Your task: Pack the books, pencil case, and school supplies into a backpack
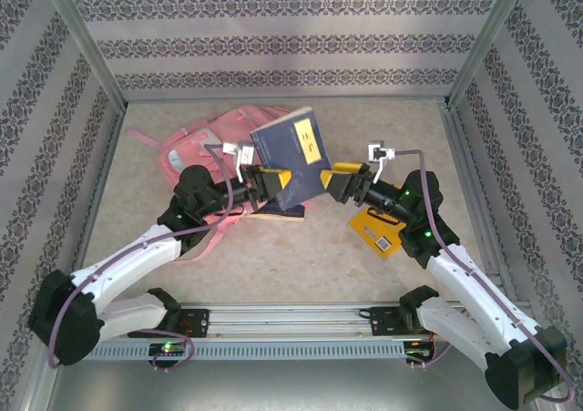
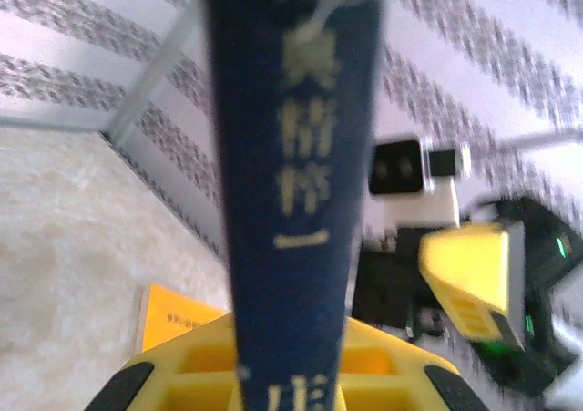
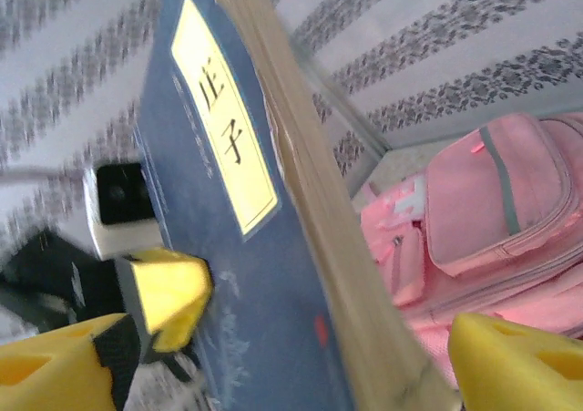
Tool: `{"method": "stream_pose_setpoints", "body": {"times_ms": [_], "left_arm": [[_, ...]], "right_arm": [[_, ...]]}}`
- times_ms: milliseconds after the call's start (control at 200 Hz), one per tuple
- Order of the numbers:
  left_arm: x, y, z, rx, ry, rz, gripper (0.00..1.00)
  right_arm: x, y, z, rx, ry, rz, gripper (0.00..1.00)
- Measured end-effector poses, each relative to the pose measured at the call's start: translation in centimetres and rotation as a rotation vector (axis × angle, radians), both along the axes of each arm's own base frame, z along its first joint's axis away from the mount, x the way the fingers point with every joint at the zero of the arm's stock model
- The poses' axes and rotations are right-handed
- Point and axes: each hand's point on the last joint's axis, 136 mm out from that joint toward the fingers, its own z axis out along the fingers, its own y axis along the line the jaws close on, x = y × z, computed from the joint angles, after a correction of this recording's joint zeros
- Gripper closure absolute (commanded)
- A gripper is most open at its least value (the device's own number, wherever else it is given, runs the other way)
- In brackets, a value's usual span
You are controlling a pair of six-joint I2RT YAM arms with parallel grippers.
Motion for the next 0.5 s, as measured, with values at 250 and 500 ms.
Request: {"method": "stream_pose_setpoints", "body": {"times_ms": [250, 500], "left_arm": [[4.1, 1.1, 3.0, -0.238, 0.114, 0.154, 1.0], [5.4, 1.8, 4.0, -0.357, 0.165, 0.191, 1.0]], "right_arm": [[4.7, -0.2, -0.5, 0.236, 0.193, -0.157, 0.12], [6.6, 1.7, 2.1, 0.36, 0.21, -0.151, 0.14]]}}
